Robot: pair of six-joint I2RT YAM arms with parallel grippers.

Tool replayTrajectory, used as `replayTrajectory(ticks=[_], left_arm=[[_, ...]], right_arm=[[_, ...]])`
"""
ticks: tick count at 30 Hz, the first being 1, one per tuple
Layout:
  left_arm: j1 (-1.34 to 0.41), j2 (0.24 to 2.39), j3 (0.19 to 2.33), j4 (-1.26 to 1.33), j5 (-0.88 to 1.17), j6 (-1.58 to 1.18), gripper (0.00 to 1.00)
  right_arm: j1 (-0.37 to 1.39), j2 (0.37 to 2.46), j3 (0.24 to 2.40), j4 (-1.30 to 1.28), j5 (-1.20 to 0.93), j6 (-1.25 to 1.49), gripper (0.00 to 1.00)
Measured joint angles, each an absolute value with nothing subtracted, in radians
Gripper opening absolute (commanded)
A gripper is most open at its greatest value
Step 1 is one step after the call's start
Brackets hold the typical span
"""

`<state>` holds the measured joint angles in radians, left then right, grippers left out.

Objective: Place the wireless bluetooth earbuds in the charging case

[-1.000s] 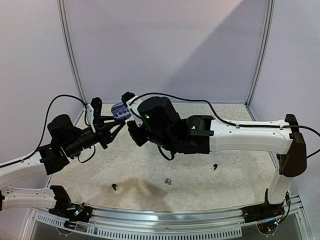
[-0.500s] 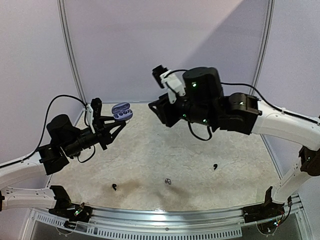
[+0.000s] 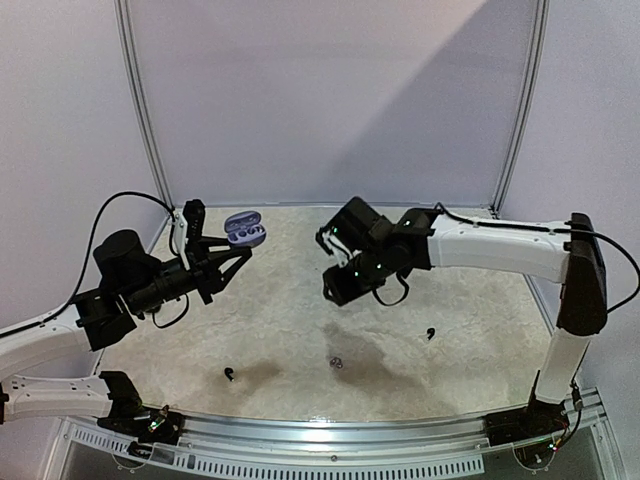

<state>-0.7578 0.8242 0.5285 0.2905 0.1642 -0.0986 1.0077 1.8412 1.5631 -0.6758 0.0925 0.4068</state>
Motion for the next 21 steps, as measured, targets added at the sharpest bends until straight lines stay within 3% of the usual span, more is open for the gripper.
replayTrajectory(ticks=[7,21], left_arm=[[-0.758,0.817,0.529,0.266,0.179,-0.098,0.0],[-0.758,0.811,0.529,0.263,0.193,-0.097,0.0]], right_arm=[[1.008,1.897,1.377,-0.642,-0.088,0.399,0.37],[1.015,1.928,1.227,-0.487,-0.175,0.381,0.37]])
